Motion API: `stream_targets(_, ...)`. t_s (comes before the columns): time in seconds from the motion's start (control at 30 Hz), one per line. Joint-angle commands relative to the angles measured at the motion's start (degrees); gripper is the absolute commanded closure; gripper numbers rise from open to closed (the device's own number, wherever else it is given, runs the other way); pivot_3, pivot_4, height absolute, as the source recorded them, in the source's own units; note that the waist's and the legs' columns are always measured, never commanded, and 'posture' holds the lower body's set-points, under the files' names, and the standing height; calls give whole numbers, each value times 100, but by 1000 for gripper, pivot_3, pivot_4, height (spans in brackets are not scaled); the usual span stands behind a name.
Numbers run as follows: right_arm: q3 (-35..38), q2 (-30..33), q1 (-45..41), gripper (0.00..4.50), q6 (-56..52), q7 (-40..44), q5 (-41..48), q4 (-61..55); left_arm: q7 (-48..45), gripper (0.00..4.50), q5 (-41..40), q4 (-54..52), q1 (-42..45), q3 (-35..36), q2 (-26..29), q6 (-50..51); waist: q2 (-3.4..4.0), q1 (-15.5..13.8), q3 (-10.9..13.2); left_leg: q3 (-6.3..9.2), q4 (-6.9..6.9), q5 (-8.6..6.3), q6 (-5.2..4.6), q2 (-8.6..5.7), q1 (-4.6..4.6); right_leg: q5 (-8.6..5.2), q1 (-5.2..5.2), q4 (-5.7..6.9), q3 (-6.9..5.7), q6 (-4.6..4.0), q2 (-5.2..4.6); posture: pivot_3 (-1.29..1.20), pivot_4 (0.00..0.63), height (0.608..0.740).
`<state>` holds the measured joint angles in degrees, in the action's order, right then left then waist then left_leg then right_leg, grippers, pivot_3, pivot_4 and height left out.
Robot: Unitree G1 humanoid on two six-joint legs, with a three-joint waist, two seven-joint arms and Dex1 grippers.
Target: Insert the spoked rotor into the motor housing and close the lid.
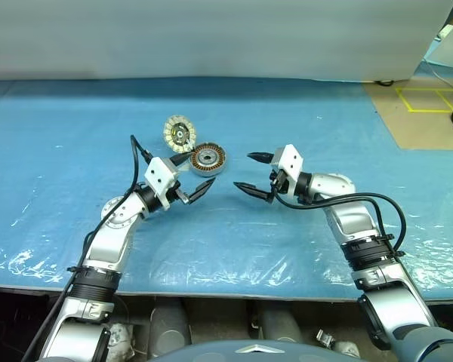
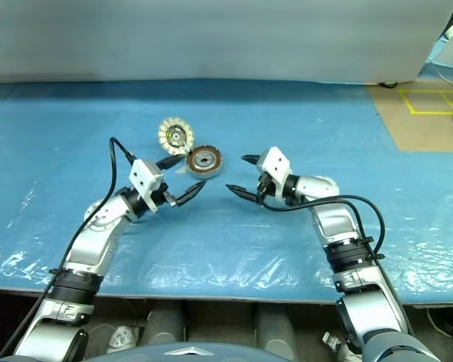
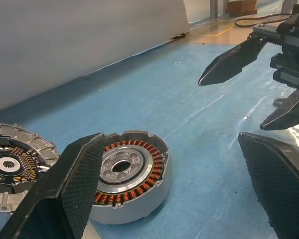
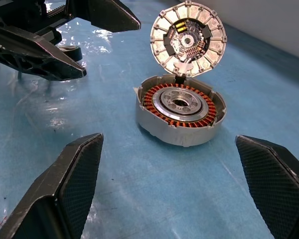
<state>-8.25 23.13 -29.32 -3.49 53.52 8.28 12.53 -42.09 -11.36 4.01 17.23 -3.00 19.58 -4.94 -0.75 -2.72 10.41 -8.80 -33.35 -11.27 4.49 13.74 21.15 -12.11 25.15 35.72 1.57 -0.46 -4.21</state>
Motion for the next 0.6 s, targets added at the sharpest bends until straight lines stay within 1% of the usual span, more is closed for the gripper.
stream_targets(0.03,-8,16,6,0,96,-27,-9,-221,-25,21,-43,-83,78,-21,-7,-27,0,0,0,0,0,0,0,0,0,0,0,0,0,0,0,0,150,740)
stream_targets(0.6,6,47,-49,0,138,-21,-31,-188,-112,21,-63,-53,64,-39,-14,-36,0,0,0,0,0,0,0,0,0,0,0,0,0,0,0,0,150,740)
